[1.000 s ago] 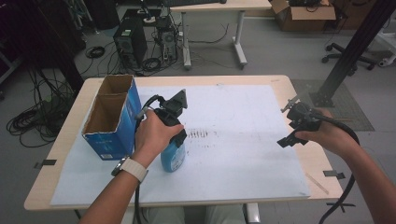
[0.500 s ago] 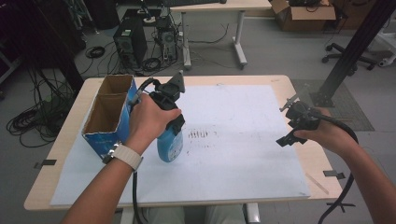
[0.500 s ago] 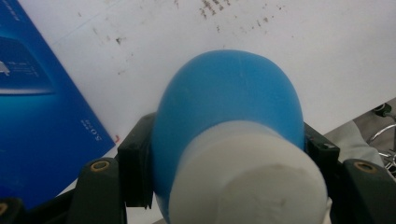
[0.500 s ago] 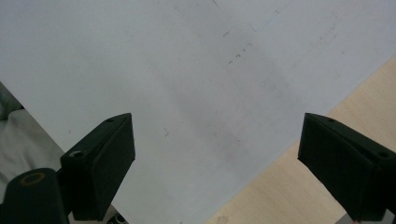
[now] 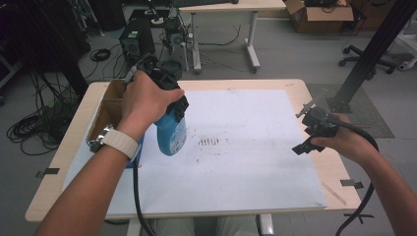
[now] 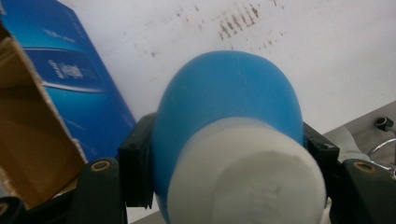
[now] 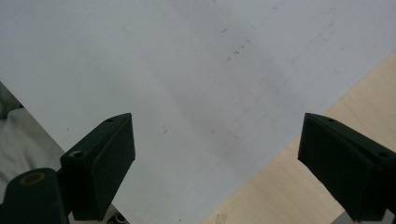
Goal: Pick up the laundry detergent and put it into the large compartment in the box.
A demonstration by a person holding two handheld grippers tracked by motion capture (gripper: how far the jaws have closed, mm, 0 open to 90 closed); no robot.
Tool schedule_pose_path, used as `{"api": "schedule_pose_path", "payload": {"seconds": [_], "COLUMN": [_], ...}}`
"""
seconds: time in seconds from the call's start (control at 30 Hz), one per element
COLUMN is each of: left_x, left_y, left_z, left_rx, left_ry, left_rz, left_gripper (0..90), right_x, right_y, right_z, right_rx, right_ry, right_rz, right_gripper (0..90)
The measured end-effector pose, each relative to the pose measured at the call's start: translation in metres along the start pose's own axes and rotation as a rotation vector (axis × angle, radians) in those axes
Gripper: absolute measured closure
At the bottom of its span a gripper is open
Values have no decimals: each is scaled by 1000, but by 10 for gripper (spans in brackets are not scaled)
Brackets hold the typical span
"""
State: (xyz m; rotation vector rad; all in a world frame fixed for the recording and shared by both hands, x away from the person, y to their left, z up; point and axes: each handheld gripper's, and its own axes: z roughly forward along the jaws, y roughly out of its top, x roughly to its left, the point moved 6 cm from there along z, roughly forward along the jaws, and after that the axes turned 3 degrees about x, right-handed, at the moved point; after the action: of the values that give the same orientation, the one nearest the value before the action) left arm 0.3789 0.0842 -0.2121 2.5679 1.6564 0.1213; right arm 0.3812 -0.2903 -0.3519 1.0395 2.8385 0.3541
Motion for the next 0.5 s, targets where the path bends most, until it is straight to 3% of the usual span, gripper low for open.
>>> {"api": "schedule_pose_path", "payload": {"seconds": [0.23, 0.5], "left_x": [12, 28], "left_y": [4, 7], "left_z": [-20, -45], "left_rx": [3, -14], "left_ry": [-13, 16], "left_rz": [-35, -84], "left_gripper": [371, 370], "right_x": [0, -1], "right_y": [0, 1], "right_z": [1, 1], "right_rx": [-1, -1], "right_ry": [1, 2], "right_rz": [-1, 0], "right_gripper": [112, 112]}}
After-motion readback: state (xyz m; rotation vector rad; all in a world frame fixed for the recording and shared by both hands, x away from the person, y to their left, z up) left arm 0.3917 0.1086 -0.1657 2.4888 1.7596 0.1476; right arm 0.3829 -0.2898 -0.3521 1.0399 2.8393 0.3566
